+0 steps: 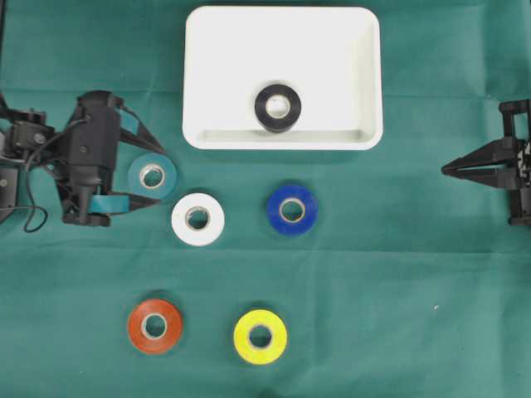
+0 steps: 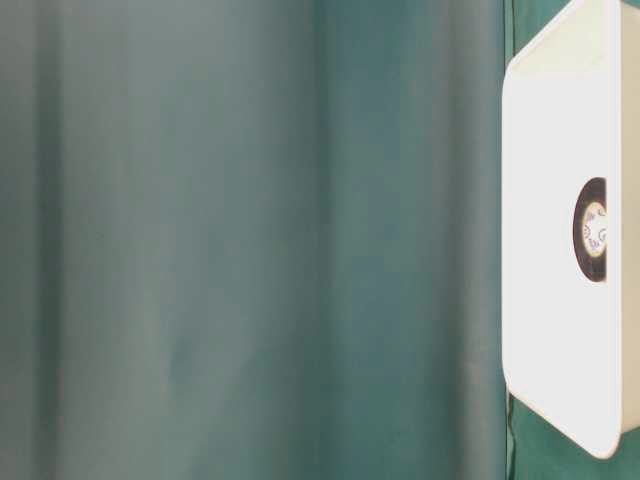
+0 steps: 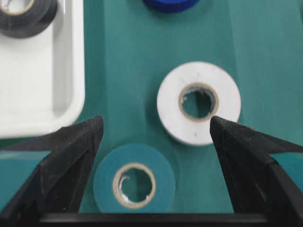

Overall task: Put the tape into the white case with the left arm.
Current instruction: 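Move the left gripper over the blue tape roll and lower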

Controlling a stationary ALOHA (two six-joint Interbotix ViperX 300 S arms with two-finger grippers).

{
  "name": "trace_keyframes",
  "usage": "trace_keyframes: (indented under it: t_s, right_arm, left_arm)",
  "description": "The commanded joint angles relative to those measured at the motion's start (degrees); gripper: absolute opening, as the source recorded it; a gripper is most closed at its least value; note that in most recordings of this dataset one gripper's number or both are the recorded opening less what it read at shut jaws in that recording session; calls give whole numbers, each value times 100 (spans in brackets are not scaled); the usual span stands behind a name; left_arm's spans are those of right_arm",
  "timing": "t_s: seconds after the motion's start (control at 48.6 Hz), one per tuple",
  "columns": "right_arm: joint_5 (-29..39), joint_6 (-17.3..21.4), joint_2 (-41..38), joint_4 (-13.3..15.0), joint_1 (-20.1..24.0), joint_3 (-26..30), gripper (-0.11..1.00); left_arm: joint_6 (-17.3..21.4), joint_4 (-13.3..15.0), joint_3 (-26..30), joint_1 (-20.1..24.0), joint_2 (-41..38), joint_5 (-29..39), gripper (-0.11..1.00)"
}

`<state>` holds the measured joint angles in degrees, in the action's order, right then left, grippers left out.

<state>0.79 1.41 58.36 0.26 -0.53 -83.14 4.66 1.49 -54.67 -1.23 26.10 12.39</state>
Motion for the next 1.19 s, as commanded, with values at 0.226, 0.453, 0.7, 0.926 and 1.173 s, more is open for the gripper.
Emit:
trace_keyframes:
  t_s: [0.226,0.453,0.7,0.926,1.173]
  right_arm:
    - [-62,9,-26,9,0,62,-9]
    - [-62,9,-26,9,0,62,-9]
    - [-62,9,-26,9,0,53,-9]
    - [-62,9,-26,9,0,44,-9]
    - [-62,9,-26,9,-9,44,-9]
  left_arm:
    - [-9,0,826,-44,-888,-167,90]
    - [0,0,1354,-281,-1529,-176,90]
    - [0,0,1934,-492,-2127,-158,90]
    - [-9,0,2347,-510,-2593,-114,90]
    - [0,-9,2742,-510,-2944,-44,90]
